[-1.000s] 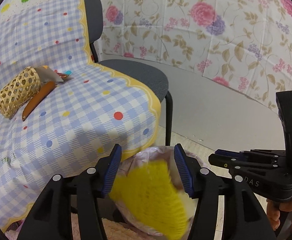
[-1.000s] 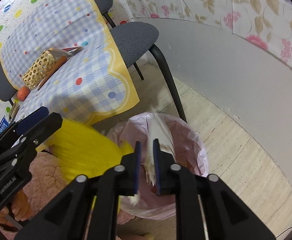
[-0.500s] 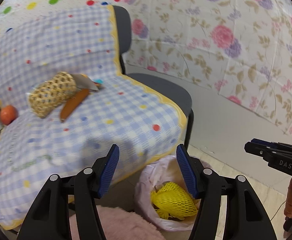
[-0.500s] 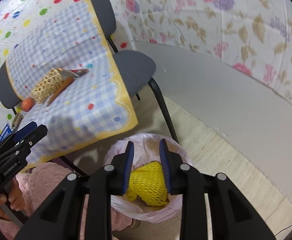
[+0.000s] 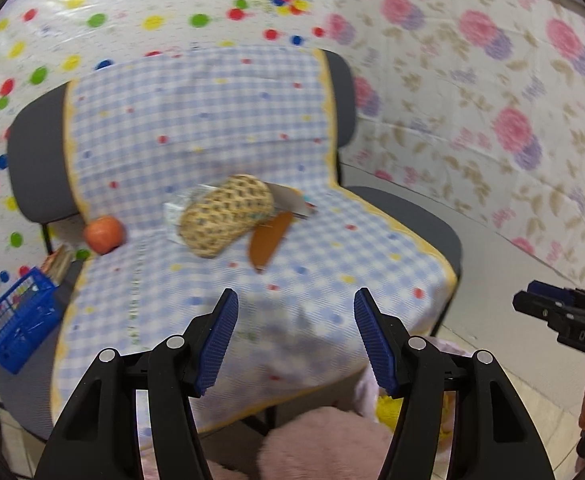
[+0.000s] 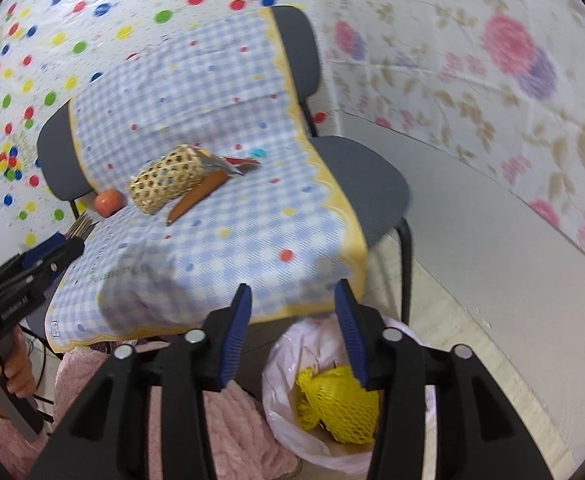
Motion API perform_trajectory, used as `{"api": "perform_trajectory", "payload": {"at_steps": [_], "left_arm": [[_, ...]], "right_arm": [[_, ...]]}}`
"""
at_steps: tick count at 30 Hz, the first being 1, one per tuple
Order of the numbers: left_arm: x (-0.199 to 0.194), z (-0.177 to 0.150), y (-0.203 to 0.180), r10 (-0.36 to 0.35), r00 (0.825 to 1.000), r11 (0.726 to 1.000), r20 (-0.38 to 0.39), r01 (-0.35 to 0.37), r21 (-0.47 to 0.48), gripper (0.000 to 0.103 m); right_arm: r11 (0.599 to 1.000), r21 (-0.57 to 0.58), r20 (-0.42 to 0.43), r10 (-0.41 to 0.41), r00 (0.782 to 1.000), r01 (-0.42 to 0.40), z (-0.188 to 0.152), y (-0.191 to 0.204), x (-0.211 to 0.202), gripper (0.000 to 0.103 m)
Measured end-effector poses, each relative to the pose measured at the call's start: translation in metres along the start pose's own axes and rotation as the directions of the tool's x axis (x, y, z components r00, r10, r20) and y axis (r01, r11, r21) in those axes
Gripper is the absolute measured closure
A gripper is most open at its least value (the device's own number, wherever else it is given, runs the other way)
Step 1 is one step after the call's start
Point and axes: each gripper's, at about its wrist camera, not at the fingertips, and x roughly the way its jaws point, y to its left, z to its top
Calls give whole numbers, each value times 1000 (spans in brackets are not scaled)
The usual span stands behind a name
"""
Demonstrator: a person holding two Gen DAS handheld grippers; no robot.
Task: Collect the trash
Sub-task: 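Return both open tools to the chair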
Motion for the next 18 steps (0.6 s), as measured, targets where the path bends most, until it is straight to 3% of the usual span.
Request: {"api": "perform_trajectory", "payload": {"at_steps": [6,8,18], "left_arm": [[-2,19,43,82,997,995,11,-81,-57,31],[-1,26,56,107,994,992,15,-106,-75,20],[26,50,92,195,981,977,-9,-195,-87,18]], "right_arm": [[998,-53,-11,28,1000,-29,19,23,22,49],[997,-74,-11,34,999,-35,27,30,30,47],[987,-148,-12,56,998,-57,65,44,87,47]]}}
